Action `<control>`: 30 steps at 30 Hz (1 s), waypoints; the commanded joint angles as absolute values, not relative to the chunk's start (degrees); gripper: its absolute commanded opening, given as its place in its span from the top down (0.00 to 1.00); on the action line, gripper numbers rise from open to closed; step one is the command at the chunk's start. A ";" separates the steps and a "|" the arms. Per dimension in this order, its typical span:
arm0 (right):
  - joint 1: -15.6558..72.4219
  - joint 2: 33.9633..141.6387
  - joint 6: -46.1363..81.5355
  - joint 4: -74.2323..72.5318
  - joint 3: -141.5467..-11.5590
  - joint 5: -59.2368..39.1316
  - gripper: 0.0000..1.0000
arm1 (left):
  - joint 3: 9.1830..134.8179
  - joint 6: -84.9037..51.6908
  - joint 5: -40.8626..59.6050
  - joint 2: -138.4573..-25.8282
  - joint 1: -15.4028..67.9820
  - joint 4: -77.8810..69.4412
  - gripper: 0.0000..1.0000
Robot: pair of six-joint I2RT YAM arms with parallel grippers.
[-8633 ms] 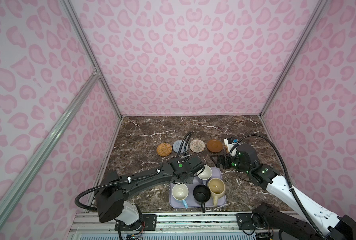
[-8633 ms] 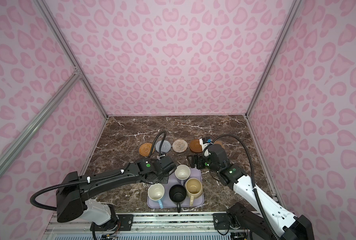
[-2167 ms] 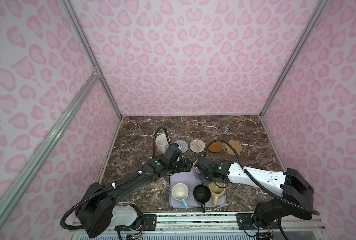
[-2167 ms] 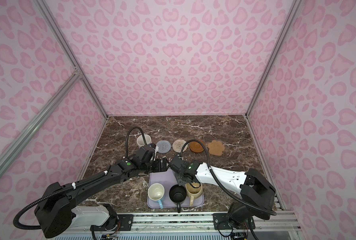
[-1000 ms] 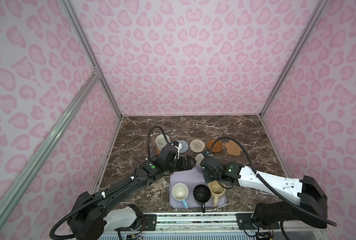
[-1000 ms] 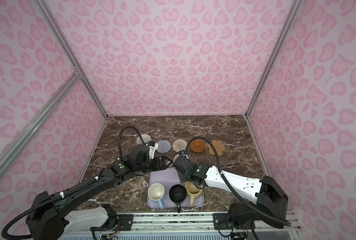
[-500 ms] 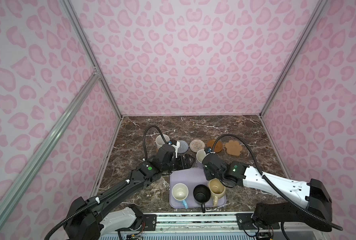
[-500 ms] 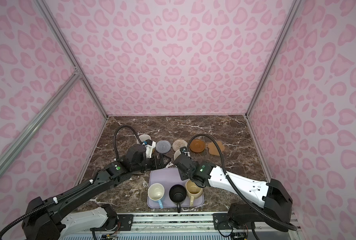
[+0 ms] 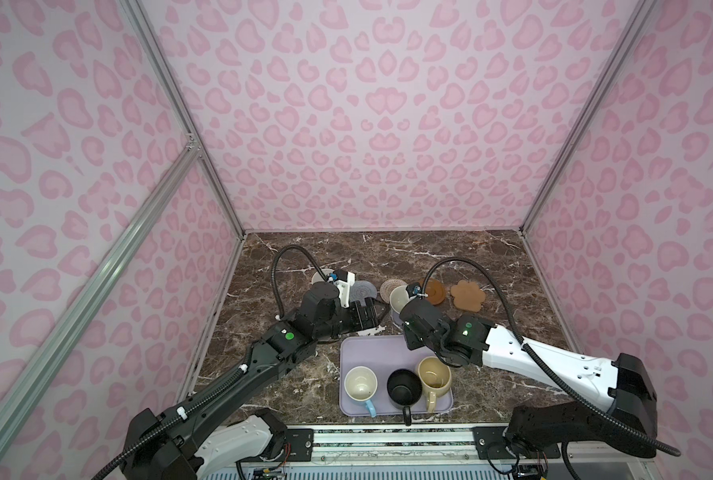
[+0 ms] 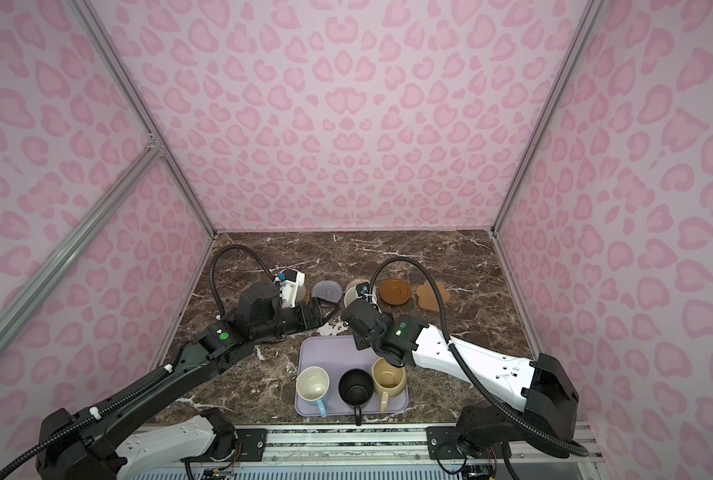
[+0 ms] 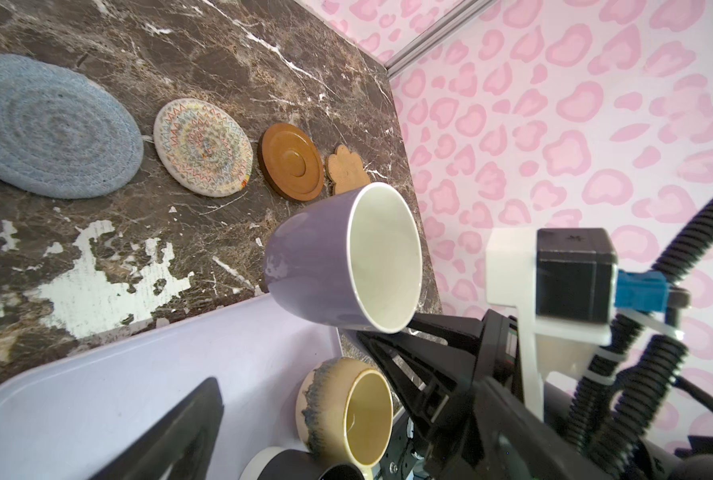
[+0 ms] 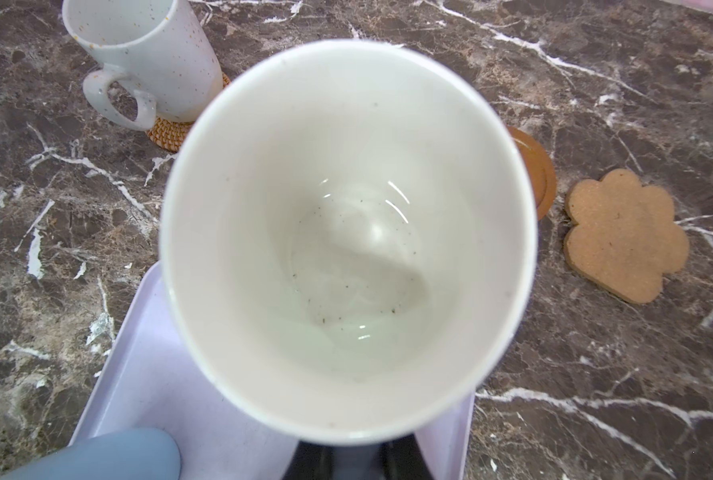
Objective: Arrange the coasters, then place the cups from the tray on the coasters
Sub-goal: 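Carry the lavender mug toward the blue knitted coaster with the right gripper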
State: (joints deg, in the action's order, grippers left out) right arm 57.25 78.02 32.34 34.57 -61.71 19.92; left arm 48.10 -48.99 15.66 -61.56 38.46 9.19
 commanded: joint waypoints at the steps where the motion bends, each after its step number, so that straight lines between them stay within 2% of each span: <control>1: 57.30 79.11 33.02 31.41 -63.03 23.69 1.00 | 49.00 -49.03 15.88 -60.49 36.55 7.77 0.03; 12: 55.22 87.71 33.22 29.38 -71.45 23.38 1.00 | 50.80 -47.81 20.48 -60.80 29.33 8.51 0.03; 30: 51.48 105.70 34.65 30.70 -87.69 17.98 1.00 | 51.15 -47.32 18.96 -65.21 21.23 8.94 0.03</control>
State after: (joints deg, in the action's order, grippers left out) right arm 51.75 103.83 33.85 32.91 -85.38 16.99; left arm 50.83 -46.85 19.51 -64.77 21.85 10.61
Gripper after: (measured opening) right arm 0.141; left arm 0.968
